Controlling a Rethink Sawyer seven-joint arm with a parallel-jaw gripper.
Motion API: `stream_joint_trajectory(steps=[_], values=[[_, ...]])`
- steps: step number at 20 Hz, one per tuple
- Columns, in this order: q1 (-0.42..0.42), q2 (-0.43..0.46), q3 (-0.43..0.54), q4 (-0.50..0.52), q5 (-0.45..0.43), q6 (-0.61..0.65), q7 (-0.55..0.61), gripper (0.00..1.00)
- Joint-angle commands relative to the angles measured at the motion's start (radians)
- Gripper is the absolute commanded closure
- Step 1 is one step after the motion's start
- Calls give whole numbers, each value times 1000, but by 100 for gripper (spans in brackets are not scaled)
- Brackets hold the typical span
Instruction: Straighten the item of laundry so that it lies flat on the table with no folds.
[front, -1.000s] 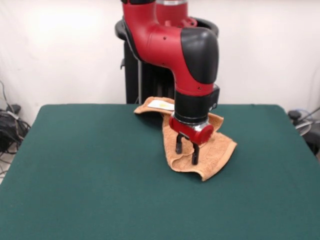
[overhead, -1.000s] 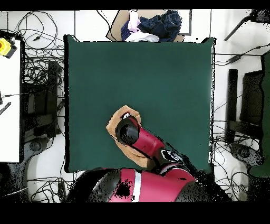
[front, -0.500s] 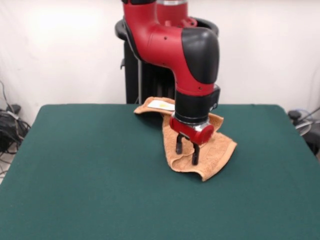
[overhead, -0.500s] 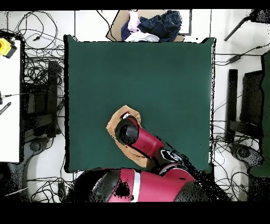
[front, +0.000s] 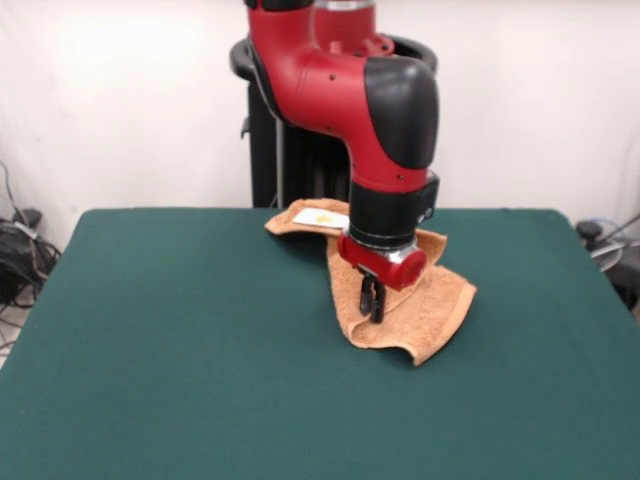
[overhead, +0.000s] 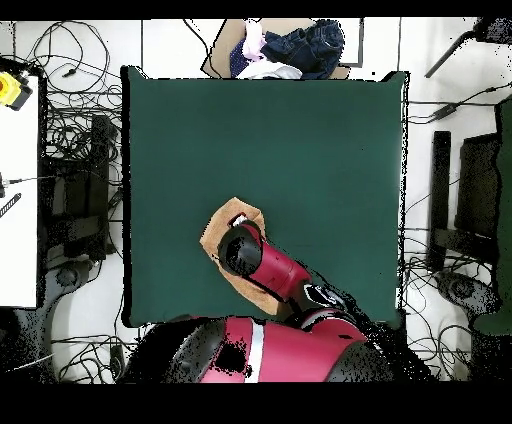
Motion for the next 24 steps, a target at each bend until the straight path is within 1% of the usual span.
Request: stream_joint_trajectory(steps=[1,6,11,19,24], values=[[40,129,69,-58,78,-88,278,100],[32,103,74,-42,73,-60,272,100],[20,51,65,-19,68,-4,250,100],[36,-99,12,25,84,158,217,100],[68,-193,-52,38,87,287,209,100]])
